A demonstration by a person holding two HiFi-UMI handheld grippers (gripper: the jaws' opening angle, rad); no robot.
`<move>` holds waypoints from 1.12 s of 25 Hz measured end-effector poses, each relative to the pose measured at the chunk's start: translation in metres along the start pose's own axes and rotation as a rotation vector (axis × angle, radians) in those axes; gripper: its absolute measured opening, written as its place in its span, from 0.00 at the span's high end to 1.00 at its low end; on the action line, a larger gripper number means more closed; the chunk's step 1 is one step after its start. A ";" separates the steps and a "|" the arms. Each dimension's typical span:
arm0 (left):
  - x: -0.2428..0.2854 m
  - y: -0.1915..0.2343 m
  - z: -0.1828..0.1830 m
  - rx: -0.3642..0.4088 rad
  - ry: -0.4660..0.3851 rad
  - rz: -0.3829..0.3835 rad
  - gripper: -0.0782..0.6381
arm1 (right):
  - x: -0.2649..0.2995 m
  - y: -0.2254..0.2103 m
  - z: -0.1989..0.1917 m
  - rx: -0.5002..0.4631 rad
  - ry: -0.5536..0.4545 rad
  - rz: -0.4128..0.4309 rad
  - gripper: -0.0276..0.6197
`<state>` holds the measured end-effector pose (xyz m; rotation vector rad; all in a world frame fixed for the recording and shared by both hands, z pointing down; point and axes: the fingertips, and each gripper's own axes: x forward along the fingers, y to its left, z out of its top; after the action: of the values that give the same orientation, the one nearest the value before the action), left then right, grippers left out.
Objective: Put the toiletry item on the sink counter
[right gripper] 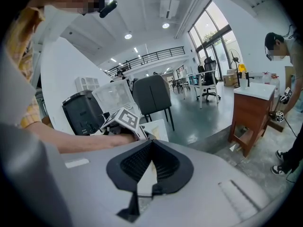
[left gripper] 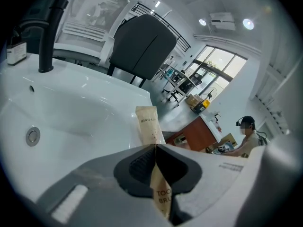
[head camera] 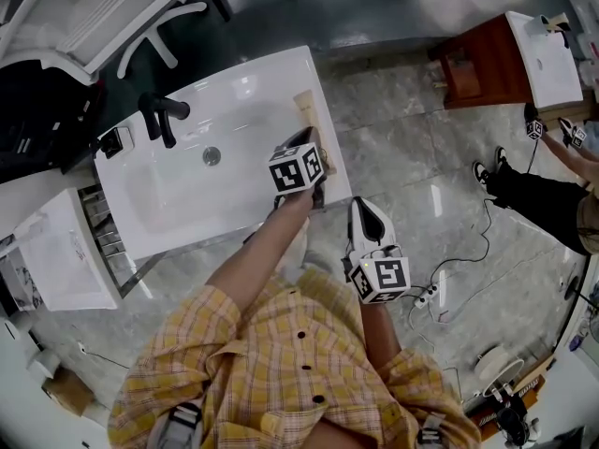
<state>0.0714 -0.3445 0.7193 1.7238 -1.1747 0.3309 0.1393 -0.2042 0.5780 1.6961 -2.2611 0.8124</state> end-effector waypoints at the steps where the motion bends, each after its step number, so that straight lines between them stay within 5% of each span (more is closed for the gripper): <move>1: 0.001 0.000 0.000 0.002 0.000 0.002 0.88 | -0.001 0.000 -0.001 0.000 0.001 0.000 0.96; 28: -0.007 -0.005 0.003 -0.024 -0.048 -0.057 0.75 | -0.018 0.002 -0.007 0.004 -0.009 -0.008 0.96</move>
<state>0.0711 -0.3432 0.7100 1.7497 -1.1569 0.2407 0.1421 -0.1855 0.5746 1.7122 -2.2589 0.8102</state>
